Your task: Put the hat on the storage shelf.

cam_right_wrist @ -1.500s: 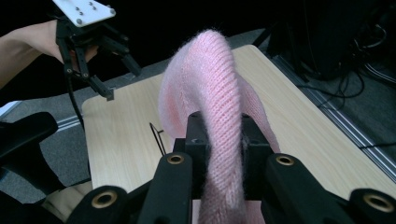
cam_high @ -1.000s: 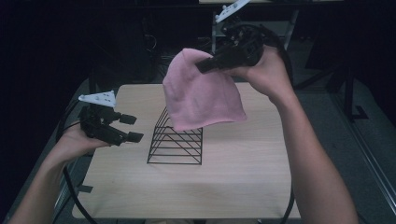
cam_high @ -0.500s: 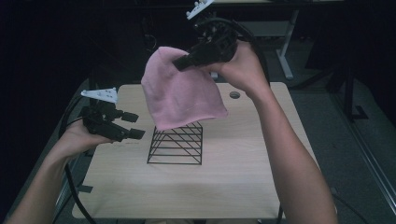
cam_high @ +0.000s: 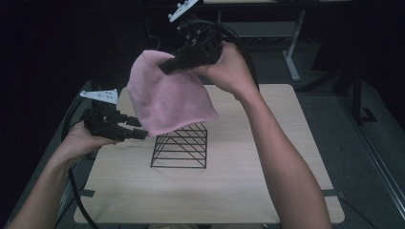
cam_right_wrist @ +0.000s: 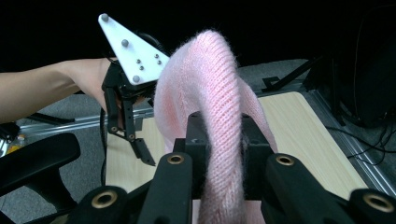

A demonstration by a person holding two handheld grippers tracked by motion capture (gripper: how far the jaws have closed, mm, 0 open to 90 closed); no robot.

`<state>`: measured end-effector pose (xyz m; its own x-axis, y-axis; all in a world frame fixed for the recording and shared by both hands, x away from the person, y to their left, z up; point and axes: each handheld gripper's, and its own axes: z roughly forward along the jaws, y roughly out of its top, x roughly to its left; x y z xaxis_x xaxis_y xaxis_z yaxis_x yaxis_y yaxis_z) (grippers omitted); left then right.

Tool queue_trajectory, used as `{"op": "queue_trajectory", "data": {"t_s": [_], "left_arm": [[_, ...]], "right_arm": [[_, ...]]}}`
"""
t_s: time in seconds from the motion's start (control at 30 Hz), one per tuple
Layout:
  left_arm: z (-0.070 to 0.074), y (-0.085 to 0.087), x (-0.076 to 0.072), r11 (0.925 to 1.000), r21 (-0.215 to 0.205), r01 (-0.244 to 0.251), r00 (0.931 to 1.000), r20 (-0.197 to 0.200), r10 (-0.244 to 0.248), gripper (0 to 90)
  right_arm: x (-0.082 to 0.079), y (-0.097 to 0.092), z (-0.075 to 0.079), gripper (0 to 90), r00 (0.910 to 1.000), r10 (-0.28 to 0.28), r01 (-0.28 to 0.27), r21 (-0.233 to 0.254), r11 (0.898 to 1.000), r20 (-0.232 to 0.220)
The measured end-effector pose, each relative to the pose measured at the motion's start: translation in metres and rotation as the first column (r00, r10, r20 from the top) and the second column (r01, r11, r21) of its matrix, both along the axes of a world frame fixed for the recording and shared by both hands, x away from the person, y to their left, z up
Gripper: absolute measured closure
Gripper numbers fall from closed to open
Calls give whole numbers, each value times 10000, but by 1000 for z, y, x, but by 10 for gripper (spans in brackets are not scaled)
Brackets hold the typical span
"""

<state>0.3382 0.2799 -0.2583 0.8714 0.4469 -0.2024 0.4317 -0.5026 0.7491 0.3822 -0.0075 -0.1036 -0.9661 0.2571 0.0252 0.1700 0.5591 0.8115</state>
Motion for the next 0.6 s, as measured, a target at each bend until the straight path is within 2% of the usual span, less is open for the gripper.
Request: {"op": "queue_trajectory", "data": {"t_s": [0.13,0.17,0.2,0.27,0.4,0.53,0.57,0.6], "left_arm": [[-2,4,1,9997,-227,-11,10000,20,11,650],[-2,5,1,9998,-223,9,10000,61,-8,737],[-3,5,1,9997,-228,26,10000,91,-24,737],[-4,6,1,9998,-220,-7,9999,129,10,801],[-8,7,3,10000,-57,-51,10000,34,51,830],[-14,5,7,9996,225,-192,9998,30,191,831],[-15,5,7,9993,265,-264,9996,-53,266,831],[-16,4,9,9990,366,-250,9997,39,249,831]], "right_arm": [[1,4,-2,775,10000,67,-67,117,9999,-27],[2,5,-3,775,9999,148,-148,135,9998,17],[2,5,-3,775,9999,148,-148,135,9998,17],[3,5,-5,775,9999,141,-141,104,9998,29],[6,4,-11,775,10000,62,-62,138,9999,-12],[12,1,-22,774,9995,-106,110,162,9998,-286],[15,-1,-26,773,9997,-96,98,109,9999,-224],[16,-2,-28,773,9992,-169,174,146,9997,-363]]}}
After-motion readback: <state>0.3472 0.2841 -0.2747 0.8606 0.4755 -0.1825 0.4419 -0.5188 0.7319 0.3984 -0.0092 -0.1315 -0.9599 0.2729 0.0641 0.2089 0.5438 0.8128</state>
